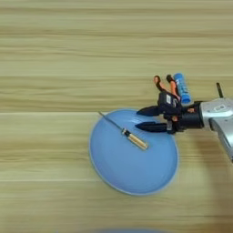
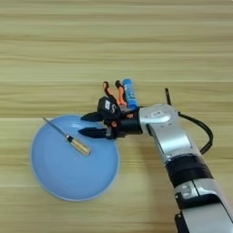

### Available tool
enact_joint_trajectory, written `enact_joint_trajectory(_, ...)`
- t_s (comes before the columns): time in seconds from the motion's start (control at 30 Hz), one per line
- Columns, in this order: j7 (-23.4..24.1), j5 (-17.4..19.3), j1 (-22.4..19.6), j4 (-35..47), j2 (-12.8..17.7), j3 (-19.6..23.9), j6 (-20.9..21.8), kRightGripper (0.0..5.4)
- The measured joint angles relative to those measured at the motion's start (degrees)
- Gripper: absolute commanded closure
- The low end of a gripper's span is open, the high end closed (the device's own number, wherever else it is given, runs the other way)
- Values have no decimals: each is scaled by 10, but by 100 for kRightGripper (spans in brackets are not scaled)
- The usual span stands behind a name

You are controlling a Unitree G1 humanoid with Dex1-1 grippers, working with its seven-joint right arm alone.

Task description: Move the objects on the table

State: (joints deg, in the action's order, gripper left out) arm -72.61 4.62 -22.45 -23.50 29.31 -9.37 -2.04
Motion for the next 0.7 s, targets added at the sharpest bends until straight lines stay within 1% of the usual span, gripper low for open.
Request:
enact_joint_trajectory(0.17,12,1,-3,-2,0,10,-4,238)
enact_joint_trajectory(0.3,28,3,-15,-13,-1,26,-13,212)
enact_joint_trajectory(0.53,81,13,-53,-55,-4,67,-32,132)
enact_joint_trajectory(0.7,115,20,-88,-88,-3,100,-42,91)
